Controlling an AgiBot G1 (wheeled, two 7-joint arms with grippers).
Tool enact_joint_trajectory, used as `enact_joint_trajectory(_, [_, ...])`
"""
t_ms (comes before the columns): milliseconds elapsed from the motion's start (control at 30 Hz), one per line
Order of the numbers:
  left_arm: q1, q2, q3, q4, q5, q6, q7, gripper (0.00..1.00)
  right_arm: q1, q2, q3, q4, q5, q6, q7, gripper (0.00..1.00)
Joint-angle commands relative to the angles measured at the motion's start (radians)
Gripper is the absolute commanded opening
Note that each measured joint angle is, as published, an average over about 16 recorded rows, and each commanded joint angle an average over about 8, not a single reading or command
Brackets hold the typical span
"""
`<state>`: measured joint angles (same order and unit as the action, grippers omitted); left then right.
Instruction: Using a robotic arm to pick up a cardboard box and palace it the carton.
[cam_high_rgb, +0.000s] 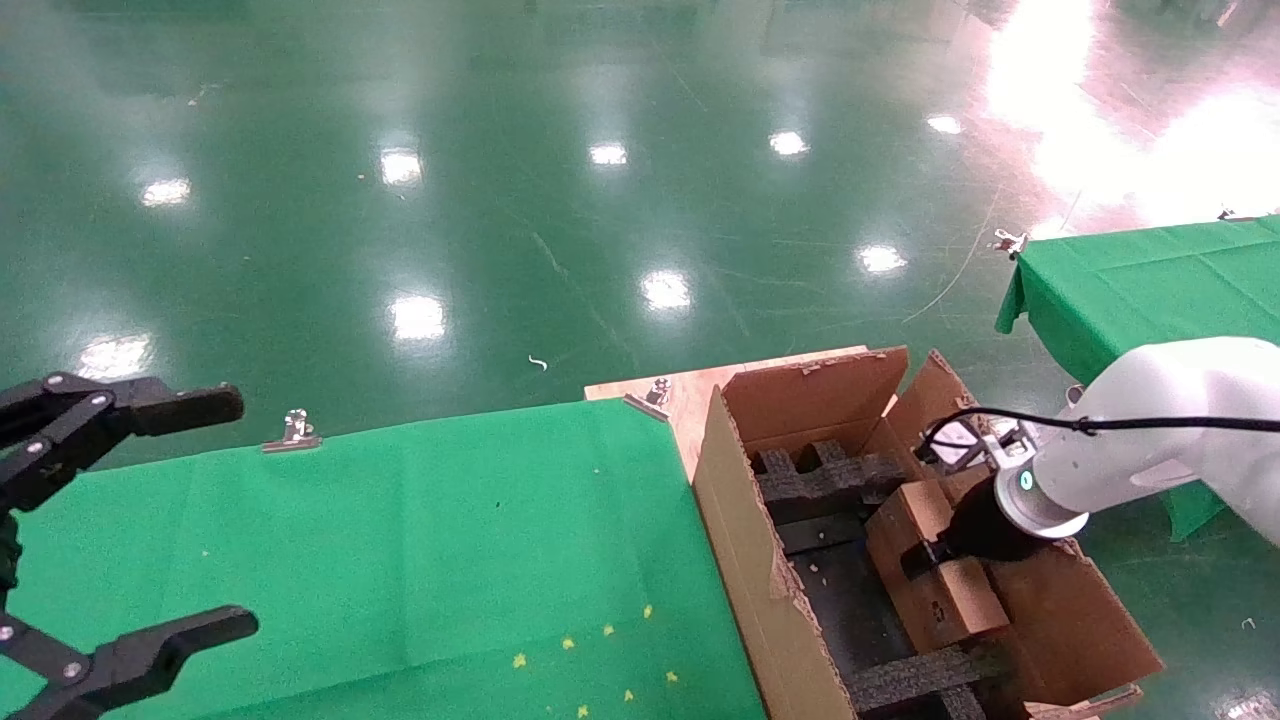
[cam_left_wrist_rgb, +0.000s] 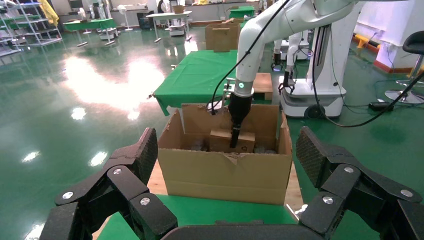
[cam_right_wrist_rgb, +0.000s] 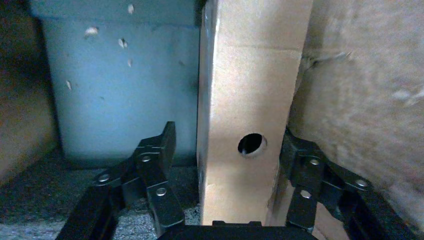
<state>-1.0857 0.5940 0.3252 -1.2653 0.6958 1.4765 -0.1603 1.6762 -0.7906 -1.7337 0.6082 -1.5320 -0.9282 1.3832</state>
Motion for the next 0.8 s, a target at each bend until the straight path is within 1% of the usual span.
enact_joint_trajectory(33, [0.000, 0.000, 0.000, 0.000, 0.000, 0.000, 0.000, 1.00, 0.010, 0.007, 0.000, 0.013, -0.004, -0.001, 0.005, 1.00])
enact_joint_trajectory(300, [0.000, 0.000, 0.000, 0.000, 0.000, 0.000, 0.000, 1.00, 0.088, 0.028, 0.010, 0.061, -0.027, 0.003, 0.025, 1.00])
enact_joint_trajectory(500, [0.000, 0.000, 0.000, 0.000, 0.000, 0.000, 0.000, 1.00, 0.176, 0.041, 0.042, 0.124, -0.022, 0.014, 0.014, 1.00])
enact_joint_trajectory(667, [0.000, 0.000, 0.000, 0.000, 0.000, 0.000, 0.000, 1.00, 0.263, 0.059, 0.096, 0.207, 0.034, 0.000, -0.038, 1.00])
enact_joint_trajectory(800, [0.000, 0.000, 0.000, 0.000, 0.000, 0.000, 0.000, 1.00, 0.319, 0.080, 0.151, 0.270, 0.125, -0.044, -0.098, 1.00])
